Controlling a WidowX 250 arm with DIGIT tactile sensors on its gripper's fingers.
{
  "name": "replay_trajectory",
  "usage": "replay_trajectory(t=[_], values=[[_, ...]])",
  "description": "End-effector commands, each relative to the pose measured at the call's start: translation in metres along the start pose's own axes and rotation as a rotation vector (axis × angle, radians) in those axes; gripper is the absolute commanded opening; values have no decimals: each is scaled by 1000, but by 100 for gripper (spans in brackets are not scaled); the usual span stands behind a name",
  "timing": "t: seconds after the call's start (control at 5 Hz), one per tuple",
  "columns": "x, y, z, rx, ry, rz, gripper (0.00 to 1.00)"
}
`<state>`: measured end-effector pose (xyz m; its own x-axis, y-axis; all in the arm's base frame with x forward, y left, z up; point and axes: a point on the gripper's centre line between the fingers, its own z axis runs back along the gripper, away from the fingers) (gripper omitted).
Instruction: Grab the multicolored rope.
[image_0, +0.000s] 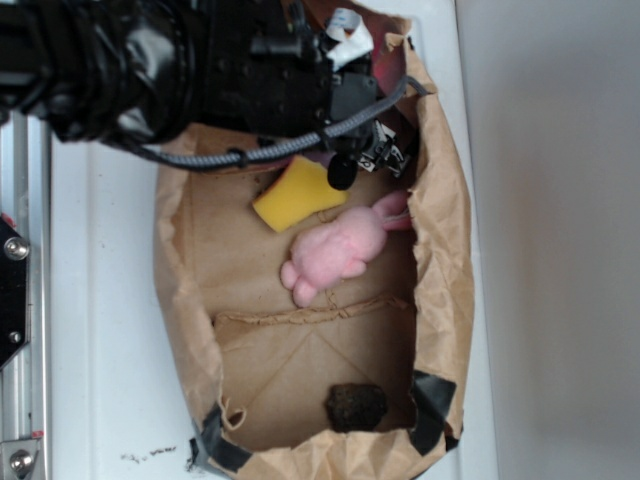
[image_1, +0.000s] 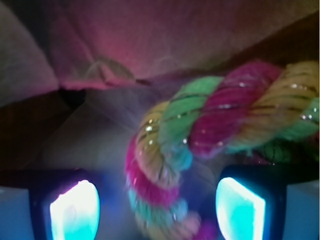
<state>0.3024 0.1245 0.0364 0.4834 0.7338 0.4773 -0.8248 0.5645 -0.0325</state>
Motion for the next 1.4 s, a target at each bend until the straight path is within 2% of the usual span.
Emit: replay_trajectory(t=[0.0,0.2,0.6,1.0,1.2], values=[[7,7,0,1,-19,1,100],[8,9,2,-19,0,30,0],[10,11,3,-22,16,19,0],[12,13,9,-56,50,-12,0],[22,13,24,-55,50,-81,0]])
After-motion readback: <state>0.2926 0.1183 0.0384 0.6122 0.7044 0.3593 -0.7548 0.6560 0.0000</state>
